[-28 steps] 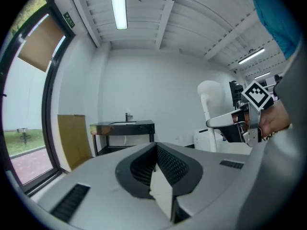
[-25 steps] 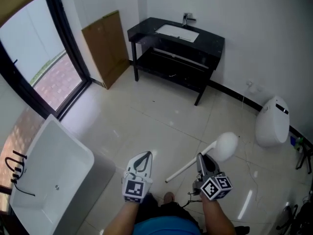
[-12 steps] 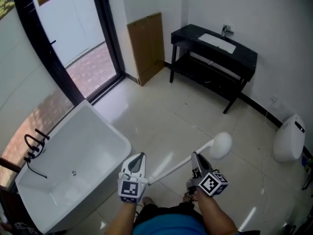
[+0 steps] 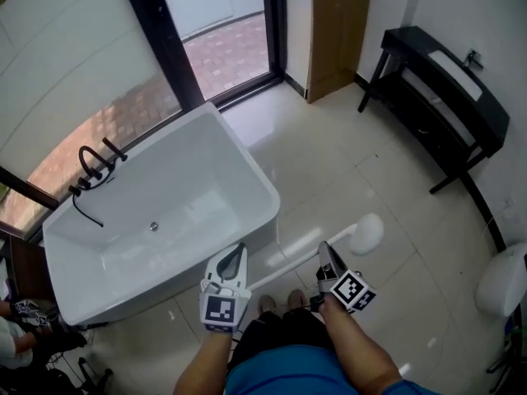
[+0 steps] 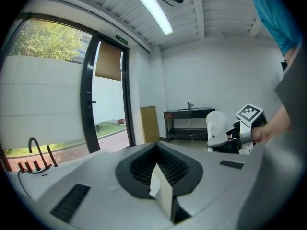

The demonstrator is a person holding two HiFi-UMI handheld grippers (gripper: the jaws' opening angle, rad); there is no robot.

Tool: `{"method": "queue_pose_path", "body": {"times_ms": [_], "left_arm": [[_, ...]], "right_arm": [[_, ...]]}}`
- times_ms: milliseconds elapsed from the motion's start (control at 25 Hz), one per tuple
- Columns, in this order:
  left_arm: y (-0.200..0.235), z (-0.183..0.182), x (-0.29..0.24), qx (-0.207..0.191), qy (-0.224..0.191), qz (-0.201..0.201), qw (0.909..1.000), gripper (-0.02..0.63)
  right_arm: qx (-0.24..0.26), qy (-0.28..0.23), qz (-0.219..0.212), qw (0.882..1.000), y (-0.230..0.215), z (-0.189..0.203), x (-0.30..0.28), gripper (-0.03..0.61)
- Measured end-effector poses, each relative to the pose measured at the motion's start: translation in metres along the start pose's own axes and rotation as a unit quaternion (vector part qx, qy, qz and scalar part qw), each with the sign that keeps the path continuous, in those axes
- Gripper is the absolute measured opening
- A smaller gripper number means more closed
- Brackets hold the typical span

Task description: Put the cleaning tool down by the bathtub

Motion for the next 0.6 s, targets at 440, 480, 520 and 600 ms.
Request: {"method": "queue_pose_path", "body": {"times_ms": [440, 480, 520, 600], "left_arm": [[0.030, 0.074, -0.002, 0.037, 0.048, -0.030, 0.9977, -0.009], [0.035, 0.079, -0.002, 0.035, 0.051, -0.026, 0.9978, -0.009], [0.041, 0.085, -0.002, 0.034, 0.055, -0.022, 0.9977, -0.009], [0.048, 0.104, -0.006, 0.036, 0.063, -0.016, 0.9973, -0.009]], "right_arm": [[-0.083, 0.079, 0.059, 0.992, -0.069, 0.091, -0.095, 0.081], [-0.088, 0.084, 0.066, 0.990, -0.073, 0.103, -0.103, 0.081], [-0.091, 0.089, 0.072, 0.989, -0.078, 0.115, -0.110, 0.081], [-0.098, 0.099, 0.082, 0.987, -0.092, 0.139, -0.123, 0.083]]}}
Point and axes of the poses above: the fingertips, and each gripper's own axes: x backward along the fingers, y to its left, z out of its underside, the point moved 7 cm from there along x, backward along the fingers
